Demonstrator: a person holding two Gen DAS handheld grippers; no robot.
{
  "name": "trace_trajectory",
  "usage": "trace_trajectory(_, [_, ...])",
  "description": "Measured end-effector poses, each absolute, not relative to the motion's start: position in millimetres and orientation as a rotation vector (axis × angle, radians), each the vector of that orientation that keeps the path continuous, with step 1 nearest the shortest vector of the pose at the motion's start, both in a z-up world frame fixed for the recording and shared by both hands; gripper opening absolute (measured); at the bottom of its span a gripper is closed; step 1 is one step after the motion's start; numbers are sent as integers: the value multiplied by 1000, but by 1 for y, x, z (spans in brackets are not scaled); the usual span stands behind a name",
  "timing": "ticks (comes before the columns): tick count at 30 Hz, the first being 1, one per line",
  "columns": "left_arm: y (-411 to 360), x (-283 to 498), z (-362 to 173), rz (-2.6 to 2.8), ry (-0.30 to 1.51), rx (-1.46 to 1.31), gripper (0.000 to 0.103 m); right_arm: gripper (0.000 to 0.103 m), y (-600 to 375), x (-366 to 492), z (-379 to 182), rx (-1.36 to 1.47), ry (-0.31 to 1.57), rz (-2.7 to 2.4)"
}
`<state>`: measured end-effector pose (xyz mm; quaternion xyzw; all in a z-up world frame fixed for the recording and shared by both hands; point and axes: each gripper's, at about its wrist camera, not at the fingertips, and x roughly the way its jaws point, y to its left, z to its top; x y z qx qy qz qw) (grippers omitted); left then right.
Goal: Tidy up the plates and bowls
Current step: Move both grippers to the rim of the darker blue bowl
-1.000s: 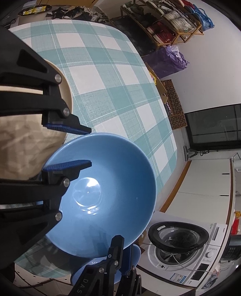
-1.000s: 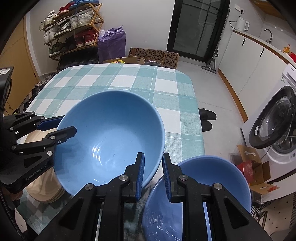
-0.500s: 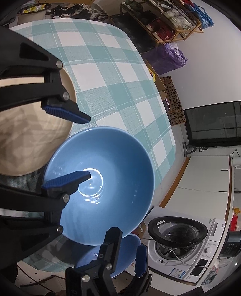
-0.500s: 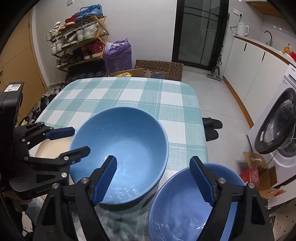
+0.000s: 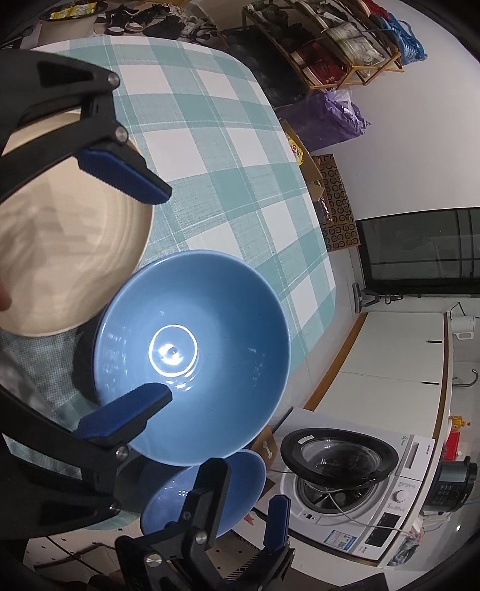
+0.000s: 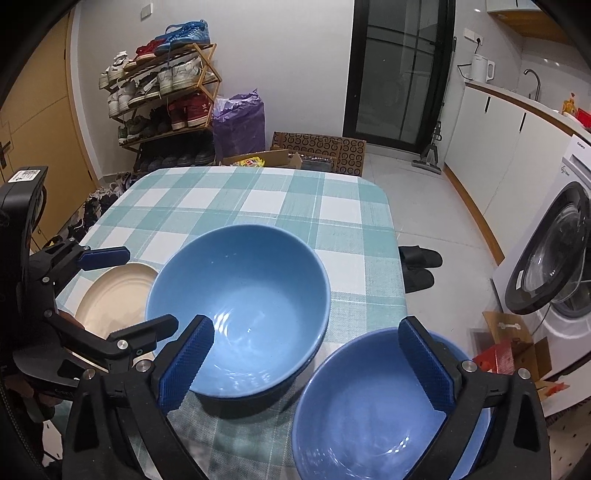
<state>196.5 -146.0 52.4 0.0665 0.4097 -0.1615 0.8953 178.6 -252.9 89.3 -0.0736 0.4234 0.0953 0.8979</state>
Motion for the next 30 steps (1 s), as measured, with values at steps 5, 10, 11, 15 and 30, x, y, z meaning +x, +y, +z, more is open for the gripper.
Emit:
trace_trajectory(5, [-147,193,56,-327,843,128,99,102,-266,168,101,-135,854,182])
trace_trajectory(10, [-146,183,65,-323,821,95,99,102,-280,155,112,-113,831,155])
trace_trajectory(11, [-145,180,68,-324,815,83,99,102,-284,152,114,-107,830,152])
trace_trajectory(15, [-147,170,72,-302,793,81,99,102,-298,142,119,-86,818,126])
trace_trajectory(30, [-173,134,74,-365,761,83,98,102,-350,107,114,-17,803,40])
